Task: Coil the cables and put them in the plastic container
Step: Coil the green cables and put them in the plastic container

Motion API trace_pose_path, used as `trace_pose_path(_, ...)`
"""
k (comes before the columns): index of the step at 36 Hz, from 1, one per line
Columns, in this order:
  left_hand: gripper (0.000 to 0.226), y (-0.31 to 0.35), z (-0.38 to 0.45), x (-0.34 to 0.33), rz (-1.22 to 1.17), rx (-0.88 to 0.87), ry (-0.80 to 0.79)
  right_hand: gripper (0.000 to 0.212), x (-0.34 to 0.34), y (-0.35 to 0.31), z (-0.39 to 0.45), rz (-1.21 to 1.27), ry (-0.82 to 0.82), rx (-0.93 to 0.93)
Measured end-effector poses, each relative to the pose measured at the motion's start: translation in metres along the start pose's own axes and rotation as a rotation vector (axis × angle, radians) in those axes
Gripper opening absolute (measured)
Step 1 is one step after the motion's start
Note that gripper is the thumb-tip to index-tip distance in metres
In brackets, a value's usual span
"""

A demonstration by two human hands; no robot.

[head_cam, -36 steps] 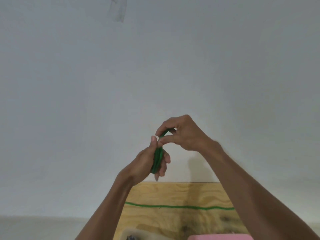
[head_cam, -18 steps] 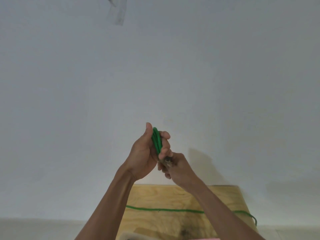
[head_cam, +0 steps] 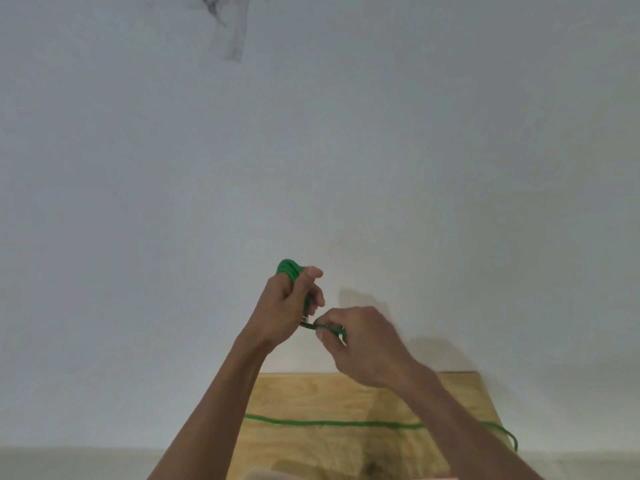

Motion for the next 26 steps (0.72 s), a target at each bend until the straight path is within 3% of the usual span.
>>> trace_pose_path(2,0.046,-0.005,-0.004,-0.005,0.082,0.014,-0.053,0.021,0.017,-0.010,0.006,-0.202,-0.043,0.097)
trace_pose_path(4,0.051,-0.006,-0.011,-0.013,0.137,0.031,-0.137,0.013,0.031,-0.017,0.012,-0.238,-0.091,0.170)
trace_pose_path(6,0.052,-0.011,-0.018,-0.020,0.084,0.106,-0.213,0.006,0.042,-0.018,0.021,-0.124,-0.134,0.221)
trace_pose_path(10,0.077,-0.021,-0.031,-0.029,-0.200,0.291,-0.347,0.018,0.057,-0.018,0.032,0.208,-0.122,0.293)
trace_pose_path(14,0.079,-0.019,-0.037,-0.034,-0.488,0.383,-0.371,0.023,0.054,-0.016,0.036,0.481,-0.019,0.304)
trace_pose_path(18,0.080,-0.018,-0.040,-0.038,-0.635,0.417,-0.413,0.014,0.022,-0.007,0.032,0.759,-0.204,0.216)
trace_pose_path(22,0.077,-0.014,-0.037,-0.036,-0.600,0.369,-0.395,0.008,0.015,-0.008,0.025,0.964,-0.157,0.186)
trace_pose_path(26,0.074,-0.011,-0.029,-0.028,-0.407,0.329,-0.227,0.011,0.017,-0.004,0.026,1.020,-0.015,0.164)
Point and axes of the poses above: each hand's wrist, its own z-axis towards the middle knuckle, its own x-axis out of the back of the hand, y = z × x, the point moved 8 cm from there along z, towards the middle knuckle, and after that the axes turned 8 degrees about -z, right-handed, at the moved point
